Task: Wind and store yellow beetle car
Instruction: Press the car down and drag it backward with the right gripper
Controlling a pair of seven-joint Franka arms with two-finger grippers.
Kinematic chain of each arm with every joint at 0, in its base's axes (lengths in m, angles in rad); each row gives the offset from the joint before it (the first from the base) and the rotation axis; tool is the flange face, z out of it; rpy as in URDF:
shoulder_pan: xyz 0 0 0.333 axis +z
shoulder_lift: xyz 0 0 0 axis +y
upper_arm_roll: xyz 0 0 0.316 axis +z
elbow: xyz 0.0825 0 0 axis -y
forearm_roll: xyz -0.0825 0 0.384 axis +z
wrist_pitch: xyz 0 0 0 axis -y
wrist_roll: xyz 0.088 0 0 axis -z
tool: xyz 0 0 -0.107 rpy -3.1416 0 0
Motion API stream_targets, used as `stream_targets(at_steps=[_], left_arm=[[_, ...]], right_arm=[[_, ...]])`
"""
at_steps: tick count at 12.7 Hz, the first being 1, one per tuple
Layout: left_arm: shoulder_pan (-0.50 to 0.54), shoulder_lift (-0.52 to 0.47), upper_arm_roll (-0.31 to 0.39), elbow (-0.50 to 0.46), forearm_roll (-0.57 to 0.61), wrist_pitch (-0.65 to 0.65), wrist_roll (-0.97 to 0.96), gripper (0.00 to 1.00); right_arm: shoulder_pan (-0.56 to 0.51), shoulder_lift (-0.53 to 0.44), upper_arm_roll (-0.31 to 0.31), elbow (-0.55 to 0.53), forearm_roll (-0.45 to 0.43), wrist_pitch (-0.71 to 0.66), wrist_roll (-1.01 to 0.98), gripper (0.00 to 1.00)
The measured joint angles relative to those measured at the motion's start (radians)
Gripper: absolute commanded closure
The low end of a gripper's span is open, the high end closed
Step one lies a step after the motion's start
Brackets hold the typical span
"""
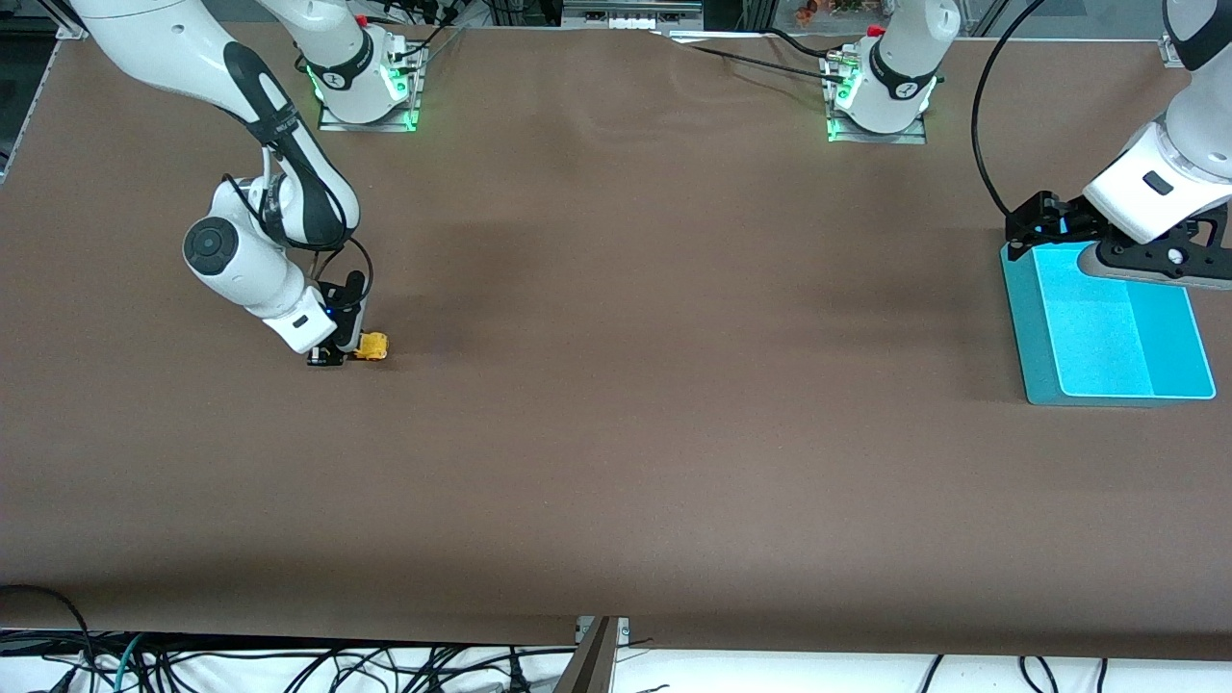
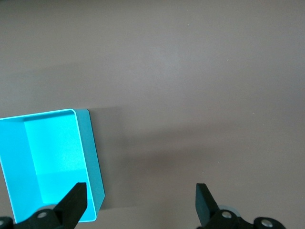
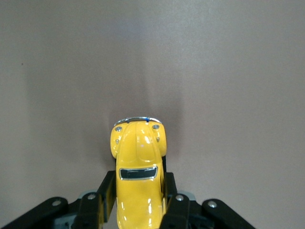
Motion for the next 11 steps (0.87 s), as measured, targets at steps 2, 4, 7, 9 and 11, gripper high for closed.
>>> stream_targets(at_steps=[2,4,7,9,11], left_arm=[[0.000,0.000,0.001,0.000,0.000,0.000,0.000,0.00],[0.000,0.000,0.001,0.000,0.000,0.000,0.000,0.00],[0.000,0.000,0.001,0.000,0.000,0.000,0.000,0.00],[0.001,0.000,0.002,0.000,0.000,0.000,0.000,0.00],[0.001,0.000,0.002,0.000,0.000,0.000,0.000,0.00]], right_arm=[[0.000,0.000,0.000,0.000,0.000,0.000,-0.029,0.70],[-0.005,0.000,0.000,0.000,0.000,0.001,-0.053,0.70],[-0.035,0.000,-0.001,-0.001,0.000,0.001,-0.068,0.69],[-0.061,0.001,-0.001,-0.001,0.000,0.001,-0.080,0.69],[-0.083,0.001,-0.001,-0.001,0.000,0.000,-0.105,0.69]])
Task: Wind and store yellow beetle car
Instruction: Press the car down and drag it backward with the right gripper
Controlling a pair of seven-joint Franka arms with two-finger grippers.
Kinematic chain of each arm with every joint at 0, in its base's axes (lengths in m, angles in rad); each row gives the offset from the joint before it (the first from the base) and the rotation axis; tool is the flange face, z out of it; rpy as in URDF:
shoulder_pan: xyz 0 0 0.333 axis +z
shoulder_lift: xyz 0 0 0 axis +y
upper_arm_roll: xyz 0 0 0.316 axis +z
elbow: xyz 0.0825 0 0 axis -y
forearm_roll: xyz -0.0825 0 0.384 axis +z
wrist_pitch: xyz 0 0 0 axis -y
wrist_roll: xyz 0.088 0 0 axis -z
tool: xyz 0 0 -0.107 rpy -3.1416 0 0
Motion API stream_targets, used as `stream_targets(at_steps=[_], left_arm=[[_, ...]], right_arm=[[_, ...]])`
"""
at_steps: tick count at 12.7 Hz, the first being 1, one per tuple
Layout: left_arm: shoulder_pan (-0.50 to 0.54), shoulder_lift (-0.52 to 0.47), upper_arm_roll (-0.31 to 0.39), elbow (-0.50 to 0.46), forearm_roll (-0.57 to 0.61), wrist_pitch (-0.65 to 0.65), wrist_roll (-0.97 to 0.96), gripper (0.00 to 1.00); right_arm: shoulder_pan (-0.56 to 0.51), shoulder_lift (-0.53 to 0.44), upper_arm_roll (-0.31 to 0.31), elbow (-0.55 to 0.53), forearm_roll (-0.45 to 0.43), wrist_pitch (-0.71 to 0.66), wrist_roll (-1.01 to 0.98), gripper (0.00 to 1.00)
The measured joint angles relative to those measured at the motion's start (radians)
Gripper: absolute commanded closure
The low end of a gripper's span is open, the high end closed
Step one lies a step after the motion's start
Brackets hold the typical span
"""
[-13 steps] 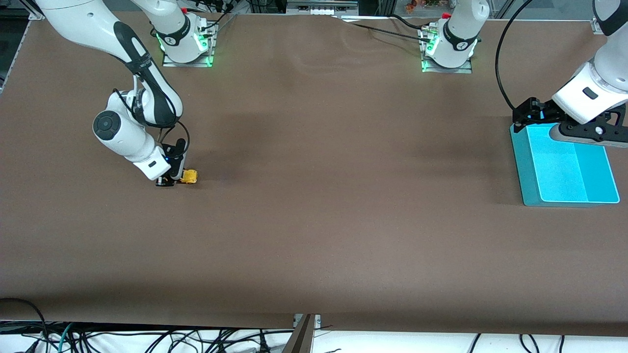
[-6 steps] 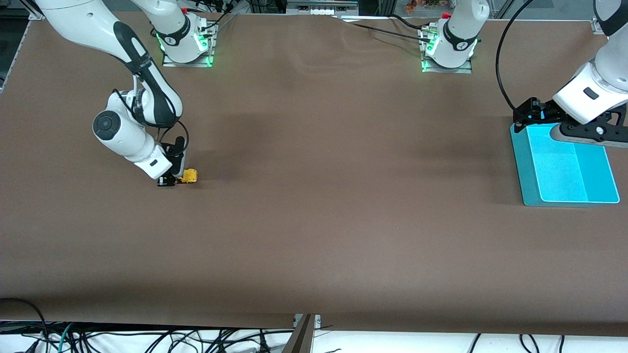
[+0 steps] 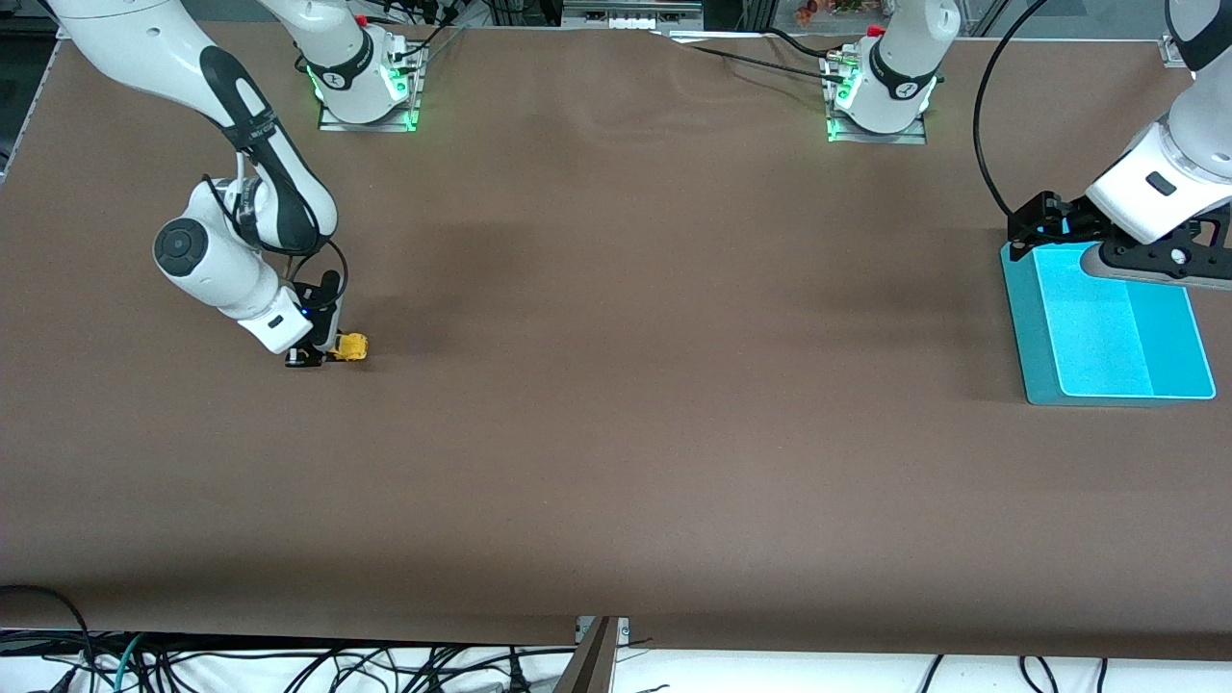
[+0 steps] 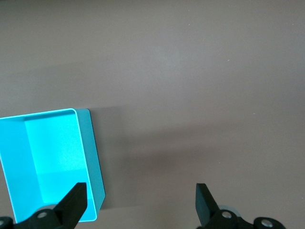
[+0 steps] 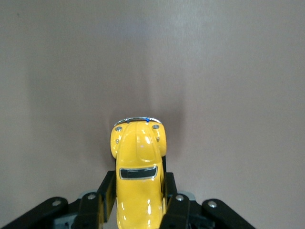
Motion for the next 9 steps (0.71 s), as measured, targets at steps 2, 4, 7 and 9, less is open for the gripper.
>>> stream_targets(at_steps=[2,4,7,9], left_arm=[[0.000,0.000,0.000,0.000,0.000,0.000,0.000,0.00],[0.000,0.000,0.000,0.000,0.000,0.000,0.000,0.00],[0.000,0.000,0.001,0.000,0.000,0.000,0.000,0.00],[0.001,0.000,0.001,0.000,0.000,0.000,0.000,0.00]], right_arm=[[-0.025,0.000,0.000,0.000,0.000,0.000,-0.041,0.69],[-0.053,0.000,0.000,0.000,0.001,0.000,-0.082,0.69],[-0.103,0.000,-0.002,0.001,0.001,0.001,-0.148,0.69],[-0.143,0.003,-0.003,0.004,0.004,0.003,-0.200,0.69]])
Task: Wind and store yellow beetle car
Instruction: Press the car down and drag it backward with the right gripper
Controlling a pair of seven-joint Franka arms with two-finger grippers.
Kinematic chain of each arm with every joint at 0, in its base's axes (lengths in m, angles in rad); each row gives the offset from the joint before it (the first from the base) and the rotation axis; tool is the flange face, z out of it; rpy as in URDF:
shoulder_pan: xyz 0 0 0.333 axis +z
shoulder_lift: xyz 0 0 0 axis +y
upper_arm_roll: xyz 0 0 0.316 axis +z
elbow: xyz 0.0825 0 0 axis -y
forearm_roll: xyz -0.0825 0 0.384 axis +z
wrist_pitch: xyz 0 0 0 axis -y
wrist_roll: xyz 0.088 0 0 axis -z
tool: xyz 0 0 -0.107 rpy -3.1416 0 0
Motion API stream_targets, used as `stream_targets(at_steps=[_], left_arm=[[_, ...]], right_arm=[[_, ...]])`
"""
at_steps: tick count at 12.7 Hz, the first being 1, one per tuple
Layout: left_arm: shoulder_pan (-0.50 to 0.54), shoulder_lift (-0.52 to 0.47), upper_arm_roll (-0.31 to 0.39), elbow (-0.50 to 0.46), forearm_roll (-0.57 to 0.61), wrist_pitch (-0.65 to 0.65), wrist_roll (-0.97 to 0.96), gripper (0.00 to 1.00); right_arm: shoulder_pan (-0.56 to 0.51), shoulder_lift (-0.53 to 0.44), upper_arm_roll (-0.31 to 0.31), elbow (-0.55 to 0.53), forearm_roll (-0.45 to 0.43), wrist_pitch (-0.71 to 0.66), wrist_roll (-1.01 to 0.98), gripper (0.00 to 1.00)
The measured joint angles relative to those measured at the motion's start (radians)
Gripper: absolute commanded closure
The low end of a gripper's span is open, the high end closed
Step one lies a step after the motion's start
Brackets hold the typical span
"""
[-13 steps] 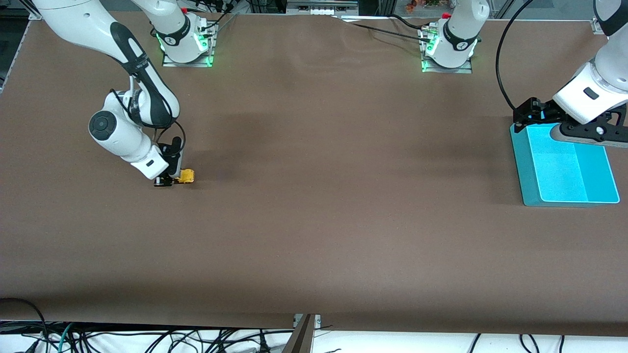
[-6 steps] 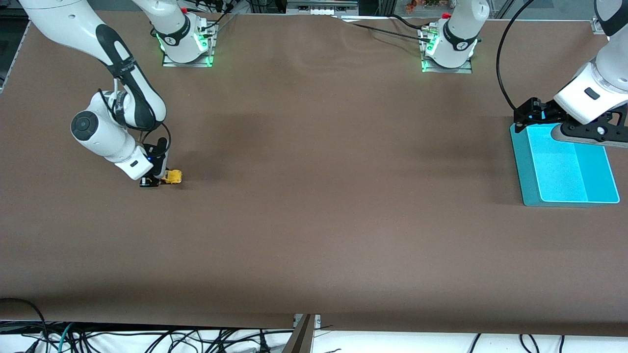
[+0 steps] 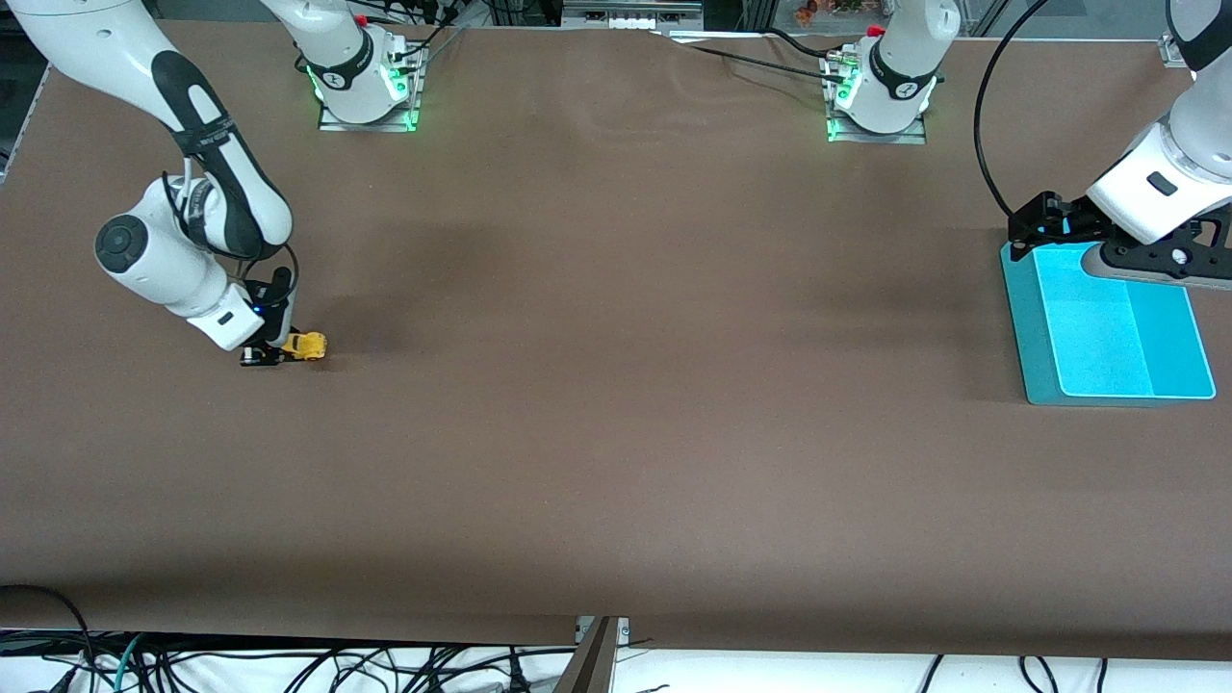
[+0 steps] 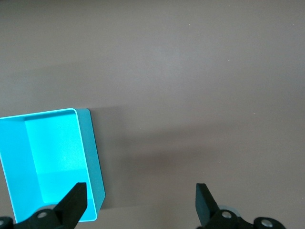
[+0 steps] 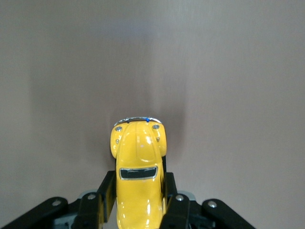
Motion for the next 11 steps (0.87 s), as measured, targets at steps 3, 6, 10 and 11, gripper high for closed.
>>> stream_targets(at_steps=[3,6,10,11], left_arm=[[0.000,0.000,0.000,0.000,0.000,0.000,0.000,0.00],[0.000,0.000,0.000,0.000,0.000,0.000,0.000,0.00],[0.000,0.000,0.001,0.000,0.000,0.000,0.000,0.00],[0.000,0.000,0.001,0.000,0.000,0.000,0.000,0.00]], right_arm=[[-0.061,0.005,-0.003,0.007,0.005,0.004,-0.080,0.68],[-0.082,0.009,-0.003,0.011,0.008,0.006,-0.102,0.60],[-0.083,0.011,-0.003,0.011,0.008,0.000,-0.106,0.31],[-0.083,0.029,-0.004,0.004,0.008,-0.014,-0.112,0.22]])
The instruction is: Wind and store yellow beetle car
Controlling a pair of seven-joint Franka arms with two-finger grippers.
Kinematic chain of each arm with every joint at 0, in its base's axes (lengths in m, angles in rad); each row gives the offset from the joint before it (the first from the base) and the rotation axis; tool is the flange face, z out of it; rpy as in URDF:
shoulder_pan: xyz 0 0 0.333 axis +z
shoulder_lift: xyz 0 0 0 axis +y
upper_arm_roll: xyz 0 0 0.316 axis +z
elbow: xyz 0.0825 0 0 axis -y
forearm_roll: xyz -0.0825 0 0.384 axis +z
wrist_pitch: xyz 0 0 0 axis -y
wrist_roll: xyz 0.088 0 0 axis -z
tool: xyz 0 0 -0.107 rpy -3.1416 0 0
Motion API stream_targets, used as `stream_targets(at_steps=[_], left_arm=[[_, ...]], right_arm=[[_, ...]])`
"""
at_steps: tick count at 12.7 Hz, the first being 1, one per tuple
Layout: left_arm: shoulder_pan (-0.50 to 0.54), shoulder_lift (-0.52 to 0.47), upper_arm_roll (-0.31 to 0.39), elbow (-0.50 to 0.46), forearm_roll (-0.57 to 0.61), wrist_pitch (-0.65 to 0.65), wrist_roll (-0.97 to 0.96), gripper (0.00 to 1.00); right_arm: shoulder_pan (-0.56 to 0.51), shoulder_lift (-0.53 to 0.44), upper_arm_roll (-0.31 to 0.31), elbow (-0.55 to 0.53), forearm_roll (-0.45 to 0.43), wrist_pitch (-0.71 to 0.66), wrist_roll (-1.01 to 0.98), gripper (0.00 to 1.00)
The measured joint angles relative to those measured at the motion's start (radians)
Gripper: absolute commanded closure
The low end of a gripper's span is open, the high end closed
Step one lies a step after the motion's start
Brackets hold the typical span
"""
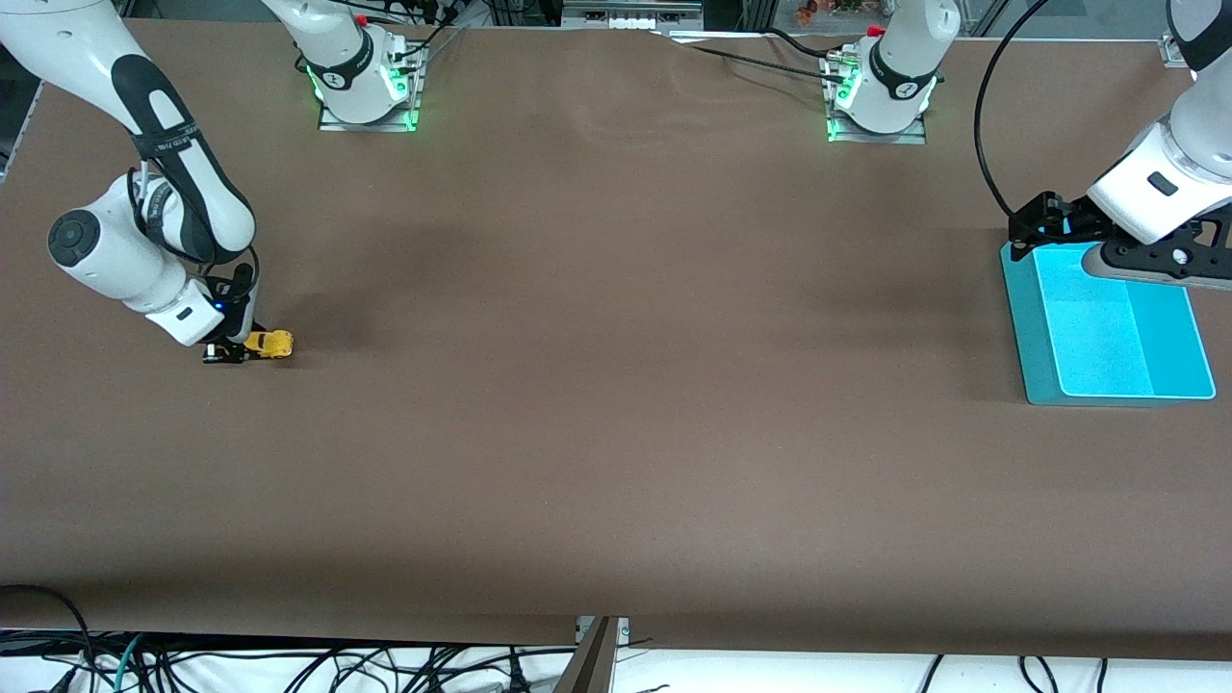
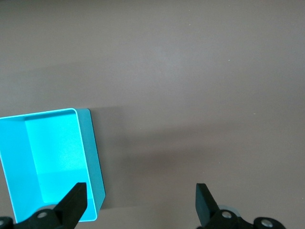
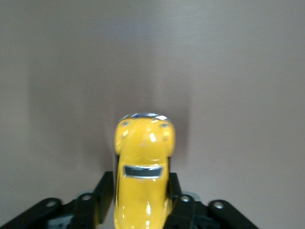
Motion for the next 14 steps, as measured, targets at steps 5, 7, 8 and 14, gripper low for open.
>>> stream_targets(at_steps=[5,7,8,14], left_arm=[[0.000,0.000,0.001,0.000,0.000,0.000,0.000,0.00],[0.001,0.000,0.003,0.000,0.000,0.000,0.000,0.00],[0.001,0.000,0.003,0.000,0.000,0.000,0.000,0.00],[0.003,0.000,0.003,0.000,0.000,-0.002,0.000,0.00]], right_arm=[[0.000,0.016,0.032,0.086,0.000,-0.144,-0.003,0.01],[0.006,0.008,0.049,0.152,0.000,-0.207,-0.003,0.01],[0.011,-0.001,0.054,0.175,0.000,-0.229,-0.003,0.01],[0.070,-0.212,0.062,0.242,0.001,-0.442,0.188,0.01]])
